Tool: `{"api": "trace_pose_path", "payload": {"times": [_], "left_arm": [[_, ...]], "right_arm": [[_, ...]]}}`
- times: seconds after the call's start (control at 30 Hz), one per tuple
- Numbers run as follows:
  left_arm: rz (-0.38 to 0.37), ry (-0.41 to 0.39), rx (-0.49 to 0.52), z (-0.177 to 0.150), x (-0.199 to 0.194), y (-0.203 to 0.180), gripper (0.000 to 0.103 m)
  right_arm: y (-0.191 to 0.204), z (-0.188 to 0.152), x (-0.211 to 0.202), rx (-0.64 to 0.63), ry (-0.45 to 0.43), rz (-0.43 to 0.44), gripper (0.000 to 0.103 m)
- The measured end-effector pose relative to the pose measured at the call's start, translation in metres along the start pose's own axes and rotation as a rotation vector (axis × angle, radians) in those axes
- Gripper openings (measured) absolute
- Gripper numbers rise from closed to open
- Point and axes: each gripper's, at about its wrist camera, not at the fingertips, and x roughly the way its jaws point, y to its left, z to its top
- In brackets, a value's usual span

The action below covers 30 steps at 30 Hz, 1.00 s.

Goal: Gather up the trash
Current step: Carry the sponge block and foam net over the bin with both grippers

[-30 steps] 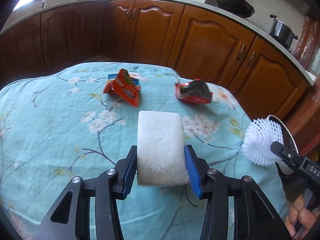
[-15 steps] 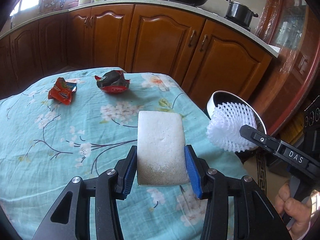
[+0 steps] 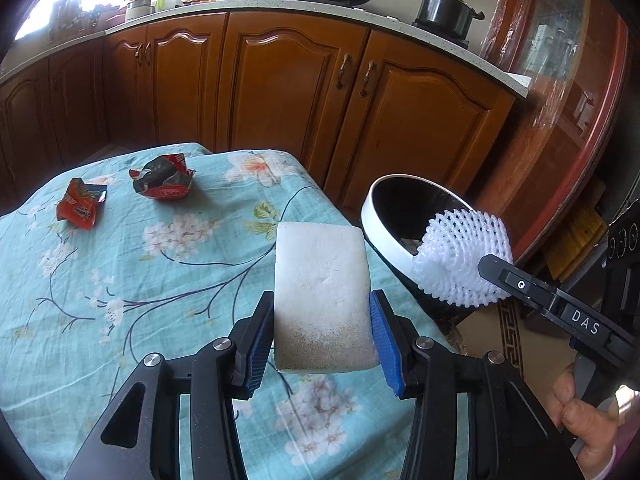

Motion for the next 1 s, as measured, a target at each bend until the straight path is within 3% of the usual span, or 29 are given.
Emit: {"api": "trace_pose_path", "payload": {"times": [0.4, 1.0], "left_arm": [[-0.032, 0.014, 0.040, 0.013, 0.022, -0.034, 0.046], [-0.052, 0.036, 0.122, 0.042, 0.074, -0.077, 0.046]], "right_arm": [[-0.030, 0.008, -0.011, 0.016, -0.033, -0.061, 0.022], [-0.058, 0.030, -0.003, -0.025, -0.012, -0.161, 0.022]]}}
